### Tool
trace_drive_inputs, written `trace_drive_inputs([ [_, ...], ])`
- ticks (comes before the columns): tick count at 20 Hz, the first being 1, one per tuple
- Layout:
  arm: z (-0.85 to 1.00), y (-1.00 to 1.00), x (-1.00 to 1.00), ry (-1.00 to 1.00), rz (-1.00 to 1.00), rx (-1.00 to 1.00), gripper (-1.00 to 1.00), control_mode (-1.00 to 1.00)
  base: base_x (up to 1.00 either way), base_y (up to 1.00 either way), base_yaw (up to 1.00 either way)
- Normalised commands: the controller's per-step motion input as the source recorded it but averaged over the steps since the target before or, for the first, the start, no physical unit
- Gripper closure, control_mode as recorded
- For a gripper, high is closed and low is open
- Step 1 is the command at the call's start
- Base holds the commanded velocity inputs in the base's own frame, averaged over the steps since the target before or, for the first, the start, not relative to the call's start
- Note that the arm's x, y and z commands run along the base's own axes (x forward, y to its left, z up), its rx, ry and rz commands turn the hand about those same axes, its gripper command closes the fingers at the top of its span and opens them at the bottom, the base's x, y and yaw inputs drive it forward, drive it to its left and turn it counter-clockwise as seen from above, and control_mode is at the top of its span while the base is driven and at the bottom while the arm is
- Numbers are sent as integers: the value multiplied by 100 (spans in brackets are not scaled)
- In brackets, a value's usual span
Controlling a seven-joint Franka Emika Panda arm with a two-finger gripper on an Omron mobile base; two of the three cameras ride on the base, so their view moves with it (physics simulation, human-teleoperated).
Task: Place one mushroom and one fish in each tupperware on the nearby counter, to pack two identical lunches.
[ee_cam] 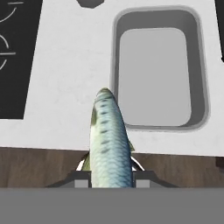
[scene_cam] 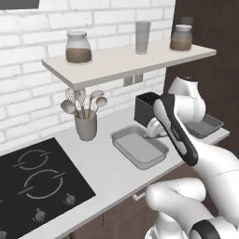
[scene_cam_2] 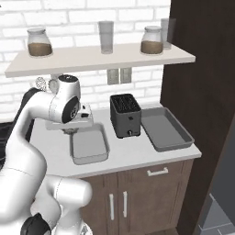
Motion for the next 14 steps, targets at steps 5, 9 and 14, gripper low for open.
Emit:
trace_drive_inputs([
  [5, -69, 0, 100, 0, 0, 0, 100, -100, 0, 0, 0],
  [9, -52, 0, 80, 0, 0, 0, 100, -100, 0, 0, 0],
  [14, -43, 5, 71, 0, 0, 0, 100, -100, 0, 0, 0],
])
